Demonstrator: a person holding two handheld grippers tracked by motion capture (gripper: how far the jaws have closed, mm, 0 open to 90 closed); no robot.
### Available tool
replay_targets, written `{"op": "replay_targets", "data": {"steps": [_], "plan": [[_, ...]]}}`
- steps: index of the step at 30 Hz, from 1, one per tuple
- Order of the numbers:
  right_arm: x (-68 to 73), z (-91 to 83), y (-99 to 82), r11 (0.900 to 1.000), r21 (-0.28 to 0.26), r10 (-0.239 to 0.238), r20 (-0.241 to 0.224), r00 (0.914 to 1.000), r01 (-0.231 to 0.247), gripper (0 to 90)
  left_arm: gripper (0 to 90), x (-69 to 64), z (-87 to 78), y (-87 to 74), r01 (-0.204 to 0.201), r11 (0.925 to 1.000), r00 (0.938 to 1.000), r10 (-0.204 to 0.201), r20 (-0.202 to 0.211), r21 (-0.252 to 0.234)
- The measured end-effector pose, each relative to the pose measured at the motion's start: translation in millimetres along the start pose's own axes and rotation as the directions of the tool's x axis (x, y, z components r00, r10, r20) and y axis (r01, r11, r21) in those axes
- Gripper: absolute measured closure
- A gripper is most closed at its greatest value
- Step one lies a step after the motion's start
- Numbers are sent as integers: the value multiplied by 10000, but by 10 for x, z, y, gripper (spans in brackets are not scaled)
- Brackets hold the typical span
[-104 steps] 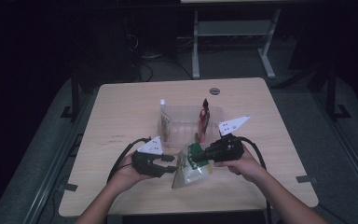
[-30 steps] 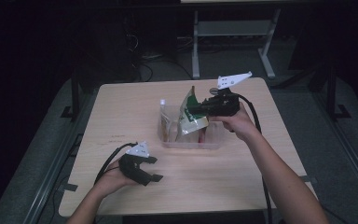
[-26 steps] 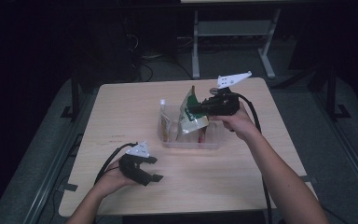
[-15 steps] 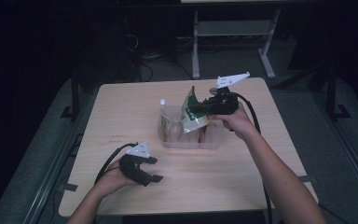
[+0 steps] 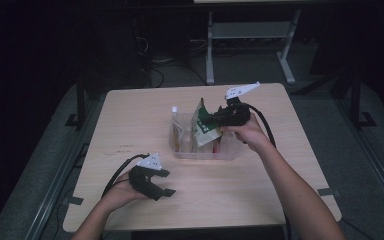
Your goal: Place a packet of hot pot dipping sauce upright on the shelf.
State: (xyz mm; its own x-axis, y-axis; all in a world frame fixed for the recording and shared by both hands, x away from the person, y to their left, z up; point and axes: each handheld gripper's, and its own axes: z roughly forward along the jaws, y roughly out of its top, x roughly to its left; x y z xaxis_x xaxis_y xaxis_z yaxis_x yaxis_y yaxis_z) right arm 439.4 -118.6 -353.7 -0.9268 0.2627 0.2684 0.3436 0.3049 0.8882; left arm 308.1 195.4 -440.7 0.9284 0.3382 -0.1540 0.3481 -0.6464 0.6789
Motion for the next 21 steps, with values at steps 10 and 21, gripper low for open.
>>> {"op": "replay_targets", "data": {"steps": [10, 21], "plan": [[-5, 64, -2, 9999, 169, 8, 186, 9998, -11, 897, 244, -3, 8, 3, -92, 9999, 9999, 91, 46, 89], [5, 61, 4, 10000, 71, -57, 383, 9993, 54, 852, 244, -6, 12, 5, -101, 9999, 9999, 101, 41, 108]]}}
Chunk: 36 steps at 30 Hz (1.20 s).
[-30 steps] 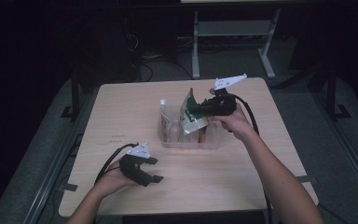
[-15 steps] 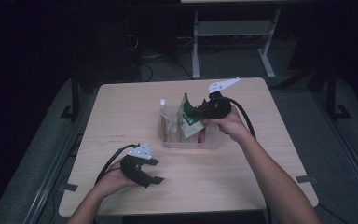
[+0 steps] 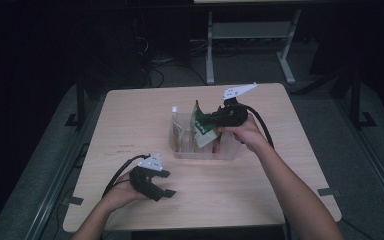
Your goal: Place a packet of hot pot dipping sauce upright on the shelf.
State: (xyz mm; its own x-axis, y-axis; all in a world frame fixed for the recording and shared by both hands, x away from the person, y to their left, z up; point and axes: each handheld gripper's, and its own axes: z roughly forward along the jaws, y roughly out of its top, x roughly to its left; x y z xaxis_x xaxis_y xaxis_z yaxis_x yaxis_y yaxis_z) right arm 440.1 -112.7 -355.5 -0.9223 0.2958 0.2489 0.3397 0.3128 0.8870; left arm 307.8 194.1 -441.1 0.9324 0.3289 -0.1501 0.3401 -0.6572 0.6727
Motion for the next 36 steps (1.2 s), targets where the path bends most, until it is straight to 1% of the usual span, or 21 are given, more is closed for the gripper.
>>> {"op": "replay_targets", "data": {"steps": [4, 8, 14, 17, 20, 22, 23, 25, 28, 30, 31, 34, 36], "plan": [[-10, -17, -3, 10000, -47, 27, 175, 9998, -26, 824, 244, 2, -2, 0, -6, 10000, 10000, 6, -3, -22], [-3, -54, 9, 9999, -171, 0, 327, 9995, 6, 774, 244, 3, -9, 1, 10, 10000, 10000, -10, 3, 0], [8, -136, 30, 9987, -514, 9, 482, 9988, 16, 714, 244, 3, -16, 6, 20, 10000, 10000, -20, -24, 29], [19, -161, 30, 9989, -464, -88, 645, 9979, 118, 674, 244, 3, -17, 7, 40, 10000, 10000, -40, -54, 5], [39, -184, 34, 9988, -482, -38, 671, 9977, 70, 569, 244, 7, -27, 6, 79, 10000, 9999, -80, -101, -26], [66, -205, 39, 9987, -486, -84, 916, 9958, 129, 449, 244, 14, -33, 7, 119, 9999, 9999, -120, -119, -74], [89, -220, 43, 9989, -451, -113, 1081, 9941, 163, 409, 244, 16, -34, 7, 122, 9999, 9998, -123, -137, -79], [115, -243, 45, 9989, -414, -173, 1195, 9927, 224, 358, 244, 17, -33, 9, 123, 9999, 9998, -124, -147, -56], [164, -292, 46, 9991, -331, -237, 1250, 9919, 281, 296, 244, 15, -33, 14, 121, 9999, 9998, -121, -141, -21], [201, -332, 40, 9987, -354, -324, 1338, 9905, 375, 280, 244, 11, -38, 19, 116, 9999, 9998, -117, -172, -43], [222, -352, 34, 9985, -392, -336, 1307, 9908, 390, 280, 244, 10, -43, 22, 98, 9999, 9997, -99, -204, -59], [291, -416, -4, 9977, -335, -534, 1358, 9893, 584, 274, 244, 10, -53, 25, 103, 9999, 9996, -105, -250, -86], [325, -451, -34, 9978, -315, -534, 1367, 9892, 582, 273, 244, 8, -58, 27, 118, 9999, 9995, -120, -291, -57]]}}
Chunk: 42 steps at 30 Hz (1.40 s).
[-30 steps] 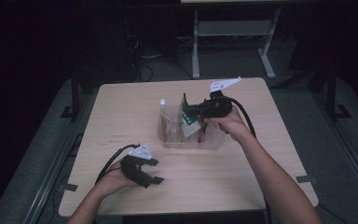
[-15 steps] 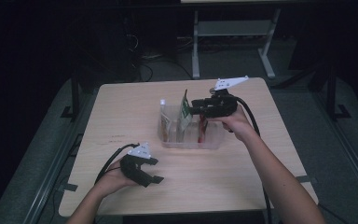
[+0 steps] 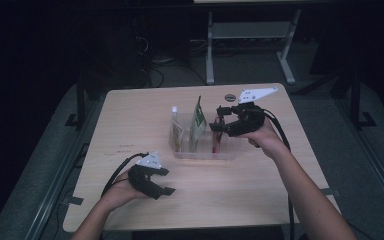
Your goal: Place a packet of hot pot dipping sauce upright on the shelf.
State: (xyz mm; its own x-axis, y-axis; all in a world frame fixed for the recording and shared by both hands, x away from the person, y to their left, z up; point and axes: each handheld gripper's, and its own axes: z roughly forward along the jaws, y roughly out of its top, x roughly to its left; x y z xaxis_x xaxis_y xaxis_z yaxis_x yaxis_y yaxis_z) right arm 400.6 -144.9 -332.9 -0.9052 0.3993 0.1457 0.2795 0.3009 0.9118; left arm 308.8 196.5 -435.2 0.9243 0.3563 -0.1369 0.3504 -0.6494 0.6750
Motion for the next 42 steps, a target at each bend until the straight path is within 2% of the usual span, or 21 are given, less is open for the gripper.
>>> {"op": "replay_targets", "data": {"steps": [6, 11, 16, 22, 26, 30, 31, 33, 36, 39, 41, 42], "plan": [[92, -137, -119, 10000, 28, -74, 70, 9999, 74, 268, 244, -17, -17, 6, 13, 10000, 9999, -12, -132, 43], [190, -228, -228, 9992, 283, -299, 190, 9994, 294, 268, 244, -37, -35, 15, 90, 9999, 9995, -88, -296, 78], [300, -300, -343, 9972, 652, -390, 139, 9991, 380, 269, 244, -65, -63, 54, 89, 9999, 9993, -87, -358, 80], [425, -387, -506, 9914, 1215, -502, 148, 9986, 481, 268, 236, -110, -116, 22, 166, 9998, 9989, -163, -443, 62], [465, -432, -650, 9900, 1384, -302, 205, 9993, 271, 263, 225, -127, -155, -13, 232, 9997, 9982, -225, -554, 115], [467, -465, -795, 9884, 1517, -88, 354, 9993, 33, 256, 218, -157, -173, -77, 527, 9985, 9972, -519, -544, 144], [467, -474, -830, 9876, 1571, -88, 432, 9990, 19, 254, 217, -154, -183, -93, 423, 9989, 9974, -410, -587, 205], [468, -493, -901, 9850, 1724, -46, 616, 9981, -61, 252, 213, -173, -191, -137, 640, 9978, 9963, -628, -582, 192], [473, -536, -1008, 9810, 1937, -34, 850, 9964, -131, 245, 204, -177, -213, -184, 614, 9977, 9958, -593, -697, 289], [475, -590, -1114, 9778, 2071, 105, 1075, 9941, -327, 241, 203, -195, -232, -235, 798, 9963, 9942, -772, -745, 318], [469, -630, -1185, 9747, 2198, 139, 1262, 9919, -417, 236, 203, -197, -251, -273, 732, 9963, 9940, -692, -848, 447], [466, -655, -1228, 9724, 2275, 199, 1402, 9899, -517, 235, 203, -208, -247, -288, 878, 9954, 9924, -840, -901, 384]]}}
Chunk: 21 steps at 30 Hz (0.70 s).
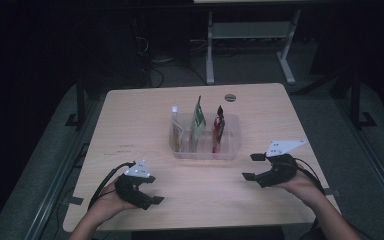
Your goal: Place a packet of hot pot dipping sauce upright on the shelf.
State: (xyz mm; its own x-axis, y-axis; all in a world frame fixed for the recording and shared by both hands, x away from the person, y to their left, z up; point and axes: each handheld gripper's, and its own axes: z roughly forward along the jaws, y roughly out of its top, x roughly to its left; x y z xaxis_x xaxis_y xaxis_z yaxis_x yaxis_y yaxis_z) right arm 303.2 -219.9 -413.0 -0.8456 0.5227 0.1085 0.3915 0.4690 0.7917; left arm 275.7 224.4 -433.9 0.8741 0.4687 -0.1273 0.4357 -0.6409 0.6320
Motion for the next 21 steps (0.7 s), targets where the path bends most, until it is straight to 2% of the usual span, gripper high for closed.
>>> {"op": "replay_targets", "data": {"steps": [4, 6, 7, 8, 12, 15, 18, 21], "plan": [[-35, -43, -144, 9996, 126, 251, 312, 9992, -255, 224, 203, -4, -17, -68, -61, 9998, 9998, 65, -198, 204], [-52, -67, -211, 9993, 173, 324, 465, 9984, -333, 219, 203, -8, -19, -106, 66, 9998, 9997, -62, -246, 163], [-59, -82, -242, 9989, 188, 425, 572, 9975, -437, 218, 203, 2, -20, -117, -23, 9999, 9996, 27, -295, 154], [-69, -92, -265, 9987, 198, 460, 617, 9970, -473, 215, 203, -3, -15, -135, 131, 9998, 9994, -127, -337, 133], [-100, -135, -383, 9971, 337, 643, 960, 9933, -678, 206, 190, 21, -9, -178, -70, 9996, 9984, 85, -555, 278], [-120, -160, -459, 9960, 425, 726, 1183, 9903, -781, 202, 161, 30, -10, -212, 2, 9995, 9972, 22, -750, 308], [-137, -171, -504, 9950, 408, 859, 1170, 9894, -912, 182, 141, 49, -38, -232, 30, 9999, 9964, -16, -850, 169], [-141, -157, -533, 9931, 584, 944, 1172, 9886, -1017, 179, 139, 90, -60, -271, -160, 9996, 9952, 180, -960, 214]]}}
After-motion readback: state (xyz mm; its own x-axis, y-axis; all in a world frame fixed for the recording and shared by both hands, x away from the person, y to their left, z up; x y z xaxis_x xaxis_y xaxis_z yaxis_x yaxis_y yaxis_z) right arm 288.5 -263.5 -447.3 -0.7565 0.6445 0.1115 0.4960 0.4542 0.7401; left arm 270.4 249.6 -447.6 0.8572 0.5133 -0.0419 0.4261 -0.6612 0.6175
